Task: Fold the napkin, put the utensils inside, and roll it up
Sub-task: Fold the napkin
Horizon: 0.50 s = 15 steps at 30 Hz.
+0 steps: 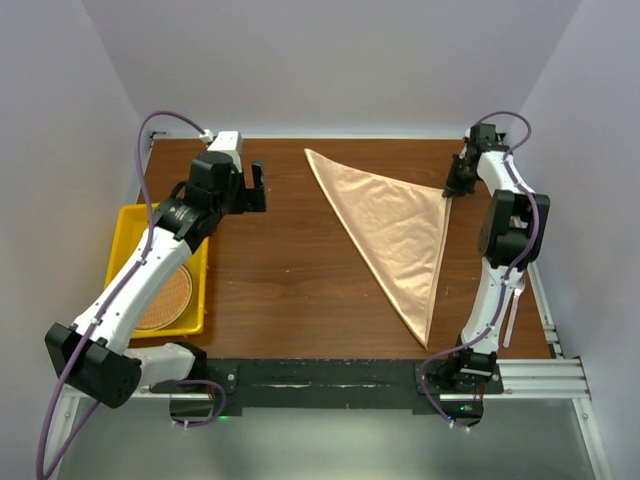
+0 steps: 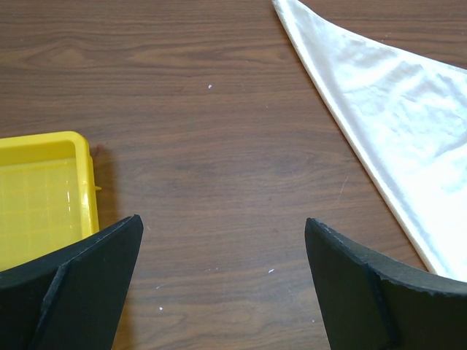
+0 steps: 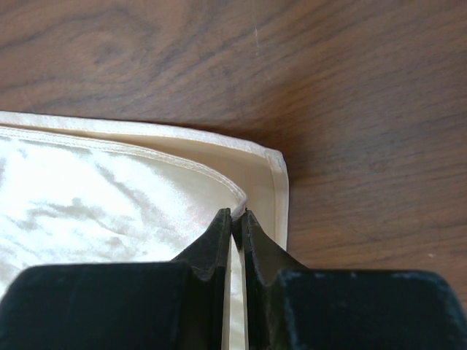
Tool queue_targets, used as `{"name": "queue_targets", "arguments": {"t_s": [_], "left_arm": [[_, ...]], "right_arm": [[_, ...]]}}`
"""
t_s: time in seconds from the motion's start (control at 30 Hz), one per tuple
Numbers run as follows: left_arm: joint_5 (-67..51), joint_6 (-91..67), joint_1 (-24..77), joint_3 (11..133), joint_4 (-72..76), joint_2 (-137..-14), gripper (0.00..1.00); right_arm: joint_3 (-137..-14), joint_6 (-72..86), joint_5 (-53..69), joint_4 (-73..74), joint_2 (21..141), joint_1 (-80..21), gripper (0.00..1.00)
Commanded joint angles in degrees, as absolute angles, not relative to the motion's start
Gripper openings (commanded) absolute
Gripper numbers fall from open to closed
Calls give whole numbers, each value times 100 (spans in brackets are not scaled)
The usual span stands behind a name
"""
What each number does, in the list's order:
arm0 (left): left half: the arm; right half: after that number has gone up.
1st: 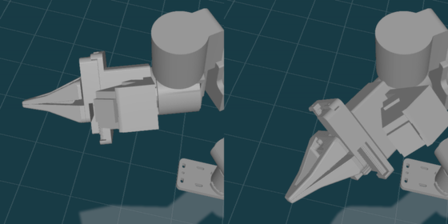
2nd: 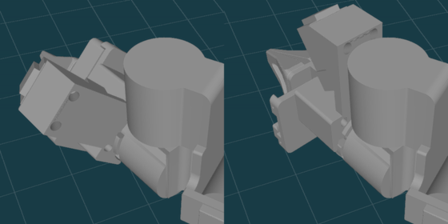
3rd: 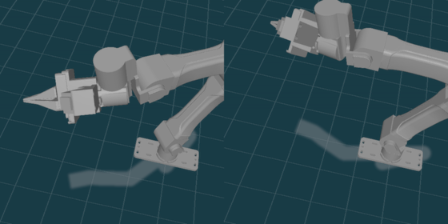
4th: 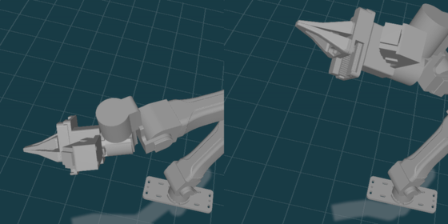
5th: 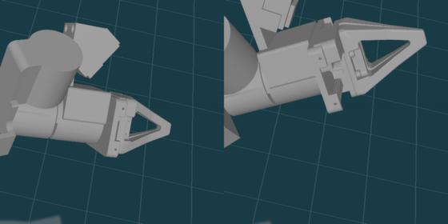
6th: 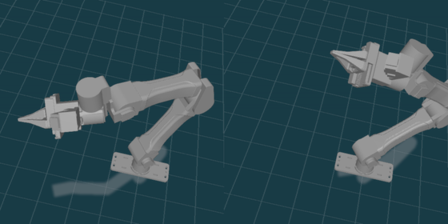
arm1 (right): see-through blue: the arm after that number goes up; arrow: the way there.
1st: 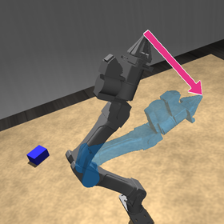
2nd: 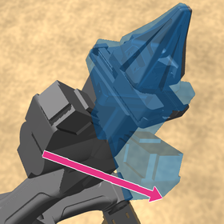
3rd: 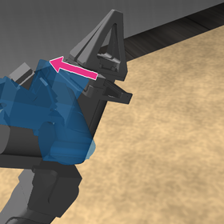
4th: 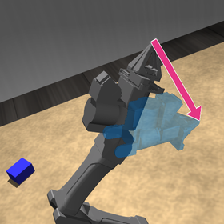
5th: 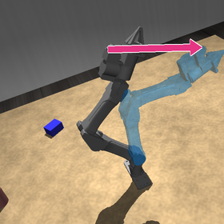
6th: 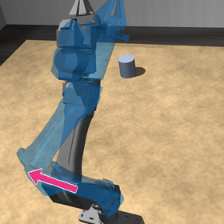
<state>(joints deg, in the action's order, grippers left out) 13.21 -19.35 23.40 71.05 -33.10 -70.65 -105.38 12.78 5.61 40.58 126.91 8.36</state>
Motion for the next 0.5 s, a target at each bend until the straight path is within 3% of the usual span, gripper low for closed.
{"name": "queue_targets", "arguments": {"t_s": [0.0,0.47], "left_arm": [[1266,-1942,2356,7383,-3155,-7119,99],[1195,-1951,2355,7383,-3129,-7198,99]], "right_arm": [[-10942,1169,598,4131,12779,853,0],[-11232,1143,449,4254,12990,861,3]]}}
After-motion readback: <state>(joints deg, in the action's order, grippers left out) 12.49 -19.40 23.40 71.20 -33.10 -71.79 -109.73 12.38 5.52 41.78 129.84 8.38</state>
